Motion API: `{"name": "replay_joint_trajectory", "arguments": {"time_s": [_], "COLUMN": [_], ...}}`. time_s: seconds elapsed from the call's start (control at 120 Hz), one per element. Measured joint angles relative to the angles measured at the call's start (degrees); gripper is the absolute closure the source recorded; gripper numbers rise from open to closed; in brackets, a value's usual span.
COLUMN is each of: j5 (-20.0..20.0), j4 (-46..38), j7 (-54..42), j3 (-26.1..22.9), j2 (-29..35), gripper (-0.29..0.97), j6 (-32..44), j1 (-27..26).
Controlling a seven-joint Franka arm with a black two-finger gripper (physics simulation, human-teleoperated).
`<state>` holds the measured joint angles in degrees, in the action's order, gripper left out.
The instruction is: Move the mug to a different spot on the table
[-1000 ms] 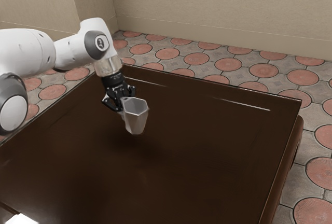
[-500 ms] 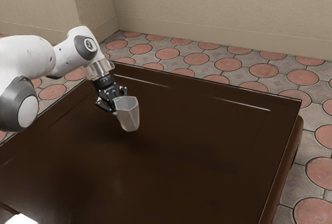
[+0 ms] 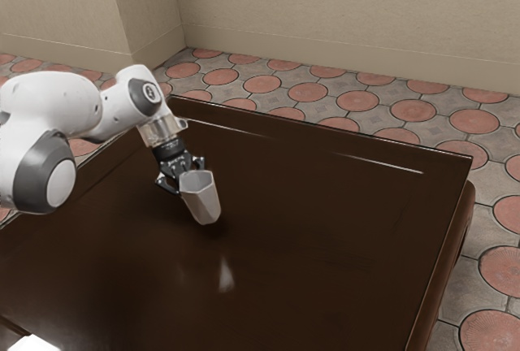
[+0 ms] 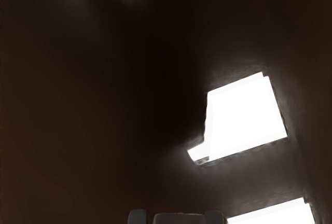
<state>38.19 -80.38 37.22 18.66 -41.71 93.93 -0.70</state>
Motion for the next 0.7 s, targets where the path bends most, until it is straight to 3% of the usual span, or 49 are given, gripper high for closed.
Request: {"name": "replay_joint_trajectory", "arguments": {"time_s": [0.433, 0.7], "j5": [-0.23, 0.64], "j4": [-0.3, -0.63], "j7": [-2.71, -3.53], "j3": [0.09, 0.14], "j2": [-1.39, -1.32], "gripper": [0.78, 0.38], "j6": [1.08, 2.32], "j1": [-0.57, -0.97]}}
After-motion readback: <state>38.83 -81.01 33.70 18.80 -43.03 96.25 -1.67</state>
